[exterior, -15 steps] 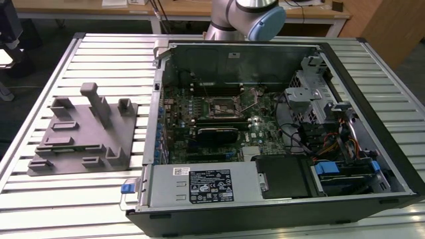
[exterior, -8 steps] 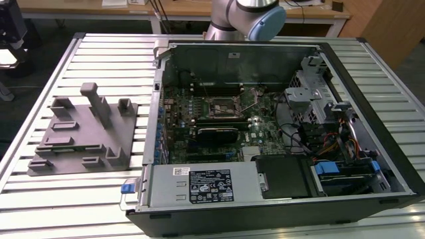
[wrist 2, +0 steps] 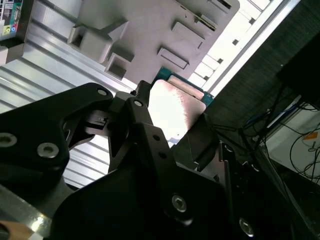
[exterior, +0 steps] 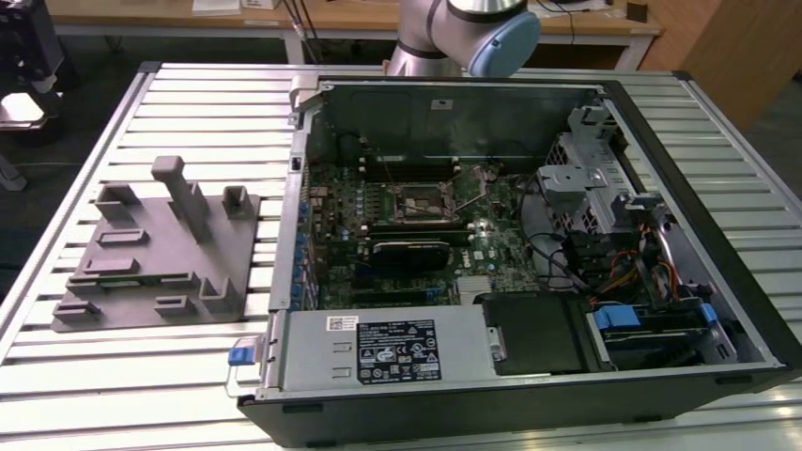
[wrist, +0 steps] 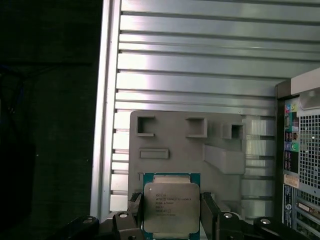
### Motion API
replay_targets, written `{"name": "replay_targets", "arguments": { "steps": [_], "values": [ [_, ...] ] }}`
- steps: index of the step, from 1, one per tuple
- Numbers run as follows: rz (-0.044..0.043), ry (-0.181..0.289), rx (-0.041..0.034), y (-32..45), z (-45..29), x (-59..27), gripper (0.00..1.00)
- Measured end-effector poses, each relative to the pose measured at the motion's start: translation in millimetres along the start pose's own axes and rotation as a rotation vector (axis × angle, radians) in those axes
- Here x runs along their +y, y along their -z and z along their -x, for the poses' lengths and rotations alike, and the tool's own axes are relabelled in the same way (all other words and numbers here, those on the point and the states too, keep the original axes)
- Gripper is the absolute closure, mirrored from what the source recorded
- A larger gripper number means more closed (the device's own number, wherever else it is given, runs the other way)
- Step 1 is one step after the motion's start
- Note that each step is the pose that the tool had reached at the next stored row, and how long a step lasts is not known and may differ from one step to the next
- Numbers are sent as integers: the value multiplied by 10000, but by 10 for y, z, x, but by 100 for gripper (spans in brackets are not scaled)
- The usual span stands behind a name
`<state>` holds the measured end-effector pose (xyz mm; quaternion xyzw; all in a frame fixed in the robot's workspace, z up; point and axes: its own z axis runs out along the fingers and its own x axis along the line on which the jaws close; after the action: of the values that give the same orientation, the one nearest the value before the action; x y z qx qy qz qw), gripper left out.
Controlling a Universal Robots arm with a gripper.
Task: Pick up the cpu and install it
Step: 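Pick up the cpu and move it towards the insertion slot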
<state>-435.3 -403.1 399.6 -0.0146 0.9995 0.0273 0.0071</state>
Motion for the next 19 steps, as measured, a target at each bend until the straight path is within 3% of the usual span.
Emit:
{"name": "replay_targets", "arguments": {
  "steps": [19],
  "values": [
    [0, 0, 0, -3, 252, -7, 45]
  ]
}}
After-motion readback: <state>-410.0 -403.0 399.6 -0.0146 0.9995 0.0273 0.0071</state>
